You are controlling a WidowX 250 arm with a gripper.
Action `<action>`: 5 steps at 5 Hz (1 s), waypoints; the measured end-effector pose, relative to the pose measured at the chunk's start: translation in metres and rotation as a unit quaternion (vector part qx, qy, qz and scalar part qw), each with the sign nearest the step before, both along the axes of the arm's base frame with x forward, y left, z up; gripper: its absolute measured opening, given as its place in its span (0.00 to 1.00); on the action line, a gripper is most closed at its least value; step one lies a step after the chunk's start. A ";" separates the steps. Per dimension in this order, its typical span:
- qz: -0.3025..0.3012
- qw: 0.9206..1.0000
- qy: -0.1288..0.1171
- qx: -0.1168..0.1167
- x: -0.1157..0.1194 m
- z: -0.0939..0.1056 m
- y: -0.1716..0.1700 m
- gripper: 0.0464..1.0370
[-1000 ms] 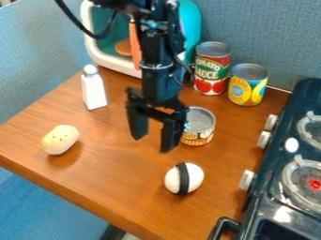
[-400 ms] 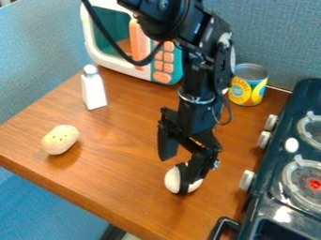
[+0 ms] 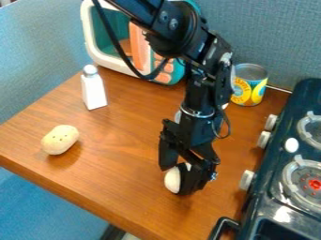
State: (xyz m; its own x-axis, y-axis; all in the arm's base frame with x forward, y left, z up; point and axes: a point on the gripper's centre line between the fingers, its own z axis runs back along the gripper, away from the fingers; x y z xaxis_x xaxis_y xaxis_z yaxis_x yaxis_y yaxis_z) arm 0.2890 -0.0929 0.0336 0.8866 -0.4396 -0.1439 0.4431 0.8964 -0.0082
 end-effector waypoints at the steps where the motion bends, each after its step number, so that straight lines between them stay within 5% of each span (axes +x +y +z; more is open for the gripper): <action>1: 0.003 1.000 0.016 0.012 0.002 -0.016 0.001 0.91; 2: 0.018 1.000 0.012 0.013 0.004 -0.018 0.000 0.70; 4: 0.019 1.000 0.002 0.008 0.000 -0.016 0.001 0.68; 5: 0.033 0.999 -0.024 -0.002 -0.008 0.008 0.007 0.68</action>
